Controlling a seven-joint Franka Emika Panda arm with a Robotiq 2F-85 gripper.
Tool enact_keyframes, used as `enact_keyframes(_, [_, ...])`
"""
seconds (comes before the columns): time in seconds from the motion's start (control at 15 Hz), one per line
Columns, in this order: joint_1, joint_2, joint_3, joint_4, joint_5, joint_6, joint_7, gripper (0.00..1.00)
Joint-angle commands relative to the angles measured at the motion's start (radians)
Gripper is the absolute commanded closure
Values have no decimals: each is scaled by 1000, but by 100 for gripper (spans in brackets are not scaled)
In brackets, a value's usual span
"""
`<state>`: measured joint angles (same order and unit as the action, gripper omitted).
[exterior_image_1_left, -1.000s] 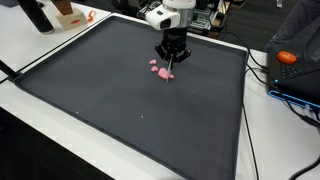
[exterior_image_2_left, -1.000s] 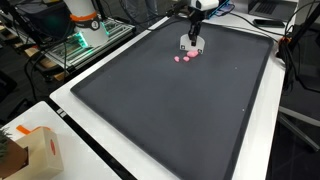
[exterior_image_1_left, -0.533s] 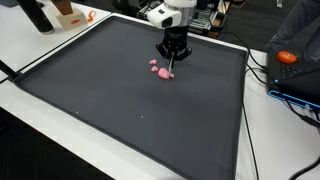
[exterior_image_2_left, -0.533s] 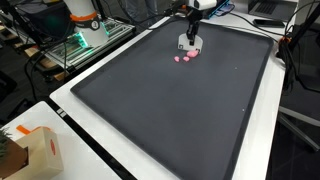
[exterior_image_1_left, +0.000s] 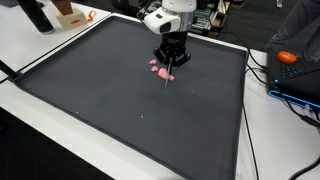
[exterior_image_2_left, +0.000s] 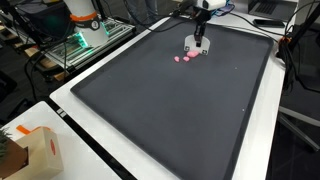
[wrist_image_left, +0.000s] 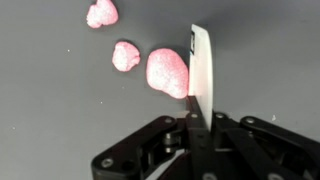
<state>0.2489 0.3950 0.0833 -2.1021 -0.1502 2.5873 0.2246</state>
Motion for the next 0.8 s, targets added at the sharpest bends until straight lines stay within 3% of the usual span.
enact_keyframes(0.0, [1, 61, -6, 82, -5, 2, -25, 99])
enact_keyframes(0.73, [10, 106, -24, 182, -8, 19, -20, 99])
